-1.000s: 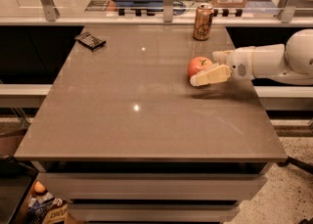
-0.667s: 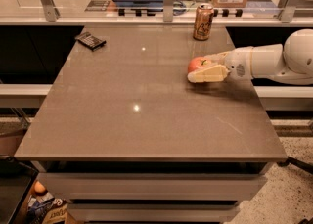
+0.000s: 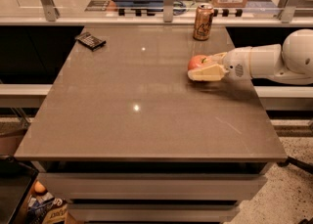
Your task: Move apple near rxbar chocolate
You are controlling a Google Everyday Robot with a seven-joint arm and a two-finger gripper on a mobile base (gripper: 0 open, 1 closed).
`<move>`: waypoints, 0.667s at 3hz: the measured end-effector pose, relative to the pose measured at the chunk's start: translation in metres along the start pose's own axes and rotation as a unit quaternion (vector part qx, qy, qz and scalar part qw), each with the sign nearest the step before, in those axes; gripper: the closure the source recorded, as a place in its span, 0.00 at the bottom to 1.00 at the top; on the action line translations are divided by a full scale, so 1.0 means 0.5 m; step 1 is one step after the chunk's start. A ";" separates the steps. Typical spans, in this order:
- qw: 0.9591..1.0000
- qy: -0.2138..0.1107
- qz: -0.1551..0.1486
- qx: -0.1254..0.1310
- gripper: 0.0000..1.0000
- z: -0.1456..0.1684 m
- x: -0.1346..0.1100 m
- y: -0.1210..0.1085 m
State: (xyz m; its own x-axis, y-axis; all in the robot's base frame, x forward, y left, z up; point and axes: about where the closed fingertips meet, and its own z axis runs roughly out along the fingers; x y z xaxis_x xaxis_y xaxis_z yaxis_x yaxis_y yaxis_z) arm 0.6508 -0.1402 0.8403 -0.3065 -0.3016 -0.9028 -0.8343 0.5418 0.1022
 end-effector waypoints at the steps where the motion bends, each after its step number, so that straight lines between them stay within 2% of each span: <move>1: 1.000 0.000 0.000 -0.002 0.96 0.005 0.000 0.003; 2: 1.000 0.000 0.000 -0.004 1.00 0.008 -0.001 0.004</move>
Offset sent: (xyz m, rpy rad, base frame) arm 0.0001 0.0028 -0.0007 0.0008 0.0013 0.0046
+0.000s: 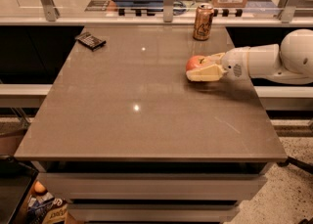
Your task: Move apple near rxbar chocolate
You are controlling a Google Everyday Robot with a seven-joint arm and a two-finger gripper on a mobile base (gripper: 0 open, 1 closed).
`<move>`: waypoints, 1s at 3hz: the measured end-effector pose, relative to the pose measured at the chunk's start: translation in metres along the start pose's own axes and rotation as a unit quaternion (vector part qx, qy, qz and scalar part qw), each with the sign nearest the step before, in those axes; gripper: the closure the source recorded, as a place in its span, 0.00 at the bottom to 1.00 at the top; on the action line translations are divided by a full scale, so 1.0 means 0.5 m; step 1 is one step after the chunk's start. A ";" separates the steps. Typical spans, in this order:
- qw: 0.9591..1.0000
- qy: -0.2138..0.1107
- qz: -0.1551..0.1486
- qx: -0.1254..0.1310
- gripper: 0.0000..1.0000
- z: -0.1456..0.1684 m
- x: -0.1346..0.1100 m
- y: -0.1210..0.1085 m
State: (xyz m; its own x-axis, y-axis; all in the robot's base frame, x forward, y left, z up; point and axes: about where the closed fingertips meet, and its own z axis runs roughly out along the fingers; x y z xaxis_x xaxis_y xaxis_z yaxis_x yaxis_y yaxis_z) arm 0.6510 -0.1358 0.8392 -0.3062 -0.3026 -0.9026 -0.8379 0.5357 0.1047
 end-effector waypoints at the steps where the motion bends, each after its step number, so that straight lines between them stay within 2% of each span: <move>1: 1.000 0.004 0.013 0.011 1.00 0.006 -0.026 -0.014; 2: 0.999 0.009 0.010 0.035 1.00 0.004 -0.096 -0.030; 3: 0.998 0.006 -0.007 0.056 1.00 0.008 -0.181 -0.038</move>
Offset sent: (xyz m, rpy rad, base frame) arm 0.0504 0.0104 0.0892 -0.0709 -0.0269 -0.1310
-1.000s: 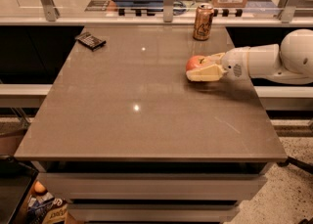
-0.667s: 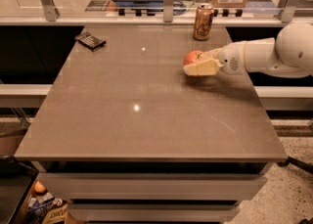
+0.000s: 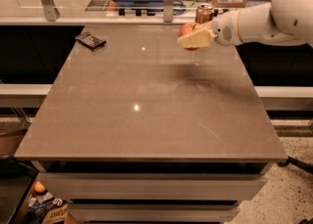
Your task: Move apple near rxbar chocolate
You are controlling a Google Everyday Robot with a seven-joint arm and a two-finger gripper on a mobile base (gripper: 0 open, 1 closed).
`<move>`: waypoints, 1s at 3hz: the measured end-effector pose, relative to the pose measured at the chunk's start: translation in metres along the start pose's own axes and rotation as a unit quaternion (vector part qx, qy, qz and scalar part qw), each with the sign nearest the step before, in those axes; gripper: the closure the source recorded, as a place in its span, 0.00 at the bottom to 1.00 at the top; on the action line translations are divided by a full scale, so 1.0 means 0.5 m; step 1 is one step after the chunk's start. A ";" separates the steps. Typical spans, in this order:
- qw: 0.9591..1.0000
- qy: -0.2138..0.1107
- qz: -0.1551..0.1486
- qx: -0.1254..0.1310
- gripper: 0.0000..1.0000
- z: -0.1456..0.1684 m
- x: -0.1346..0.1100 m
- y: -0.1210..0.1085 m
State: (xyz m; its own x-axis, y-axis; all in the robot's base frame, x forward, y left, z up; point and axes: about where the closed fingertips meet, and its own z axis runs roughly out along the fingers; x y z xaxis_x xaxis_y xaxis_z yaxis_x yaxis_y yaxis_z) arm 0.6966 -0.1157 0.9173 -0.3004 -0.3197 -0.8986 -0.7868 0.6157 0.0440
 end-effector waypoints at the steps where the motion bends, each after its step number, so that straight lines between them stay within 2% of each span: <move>1: 1.000 -0.005 -0.024 0.014 1.00 0.007 -0.074 0.003; 3: 0.997 0.000 -0.072 -0.007 1.00 0.094 -0.177 0.020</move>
Offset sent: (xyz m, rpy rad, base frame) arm 0.0422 0.0678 0.0774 -0.0845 -0.1261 0.0683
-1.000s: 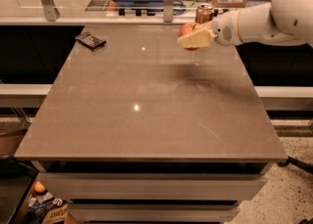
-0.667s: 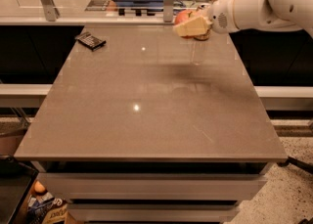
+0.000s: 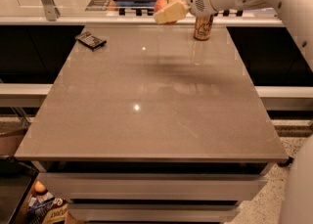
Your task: Move apple near rxbar chocolate
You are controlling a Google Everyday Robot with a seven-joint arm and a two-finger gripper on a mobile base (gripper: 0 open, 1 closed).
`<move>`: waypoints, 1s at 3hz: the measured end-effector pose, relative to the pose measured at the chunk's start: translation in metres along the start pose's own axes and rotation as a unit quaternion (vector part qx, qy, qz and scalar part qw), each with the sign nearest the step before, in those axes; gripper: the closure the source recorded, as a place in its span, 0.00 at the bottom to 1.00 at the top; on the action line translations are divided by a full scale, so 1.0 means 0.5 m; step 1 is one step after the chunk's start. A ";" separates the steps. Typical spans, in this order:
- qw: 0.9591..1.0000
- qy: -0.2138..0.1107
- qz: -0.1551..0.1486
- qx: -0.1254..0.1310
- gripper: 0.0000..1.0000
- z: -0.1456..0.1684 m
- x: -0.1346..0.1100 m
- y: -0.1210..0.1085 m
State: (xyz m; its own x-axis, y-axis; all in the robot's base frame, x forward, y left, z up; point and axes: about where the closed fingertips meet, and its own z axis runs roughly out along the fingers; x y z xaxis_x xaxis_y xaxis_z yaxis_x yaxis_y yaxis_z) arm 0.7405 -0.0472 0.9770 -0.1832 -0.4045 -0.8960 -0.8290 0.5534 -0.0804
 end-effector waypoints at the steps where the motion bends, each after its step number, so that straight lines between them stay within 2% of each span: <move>1: 1.000 0.010 -0.013 -0.020 1.00 0.065 -0.026 0.005; 3: 0.998 0.044 -0.030 -0.018 1.00 0.179 -0.042 0.024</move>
Offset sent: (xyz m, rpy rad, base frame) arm 0.0596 0.0839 -0.0209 -0.1457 0.0227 0.0608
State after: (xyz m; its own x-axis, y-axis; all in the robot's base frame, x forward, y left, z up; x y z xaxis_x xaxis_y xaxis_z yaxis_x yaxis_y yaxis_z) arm 0.7820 0.0332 0.9558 -0.1774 -0.4999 -0.8477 -0.8578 0.5007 -0.1158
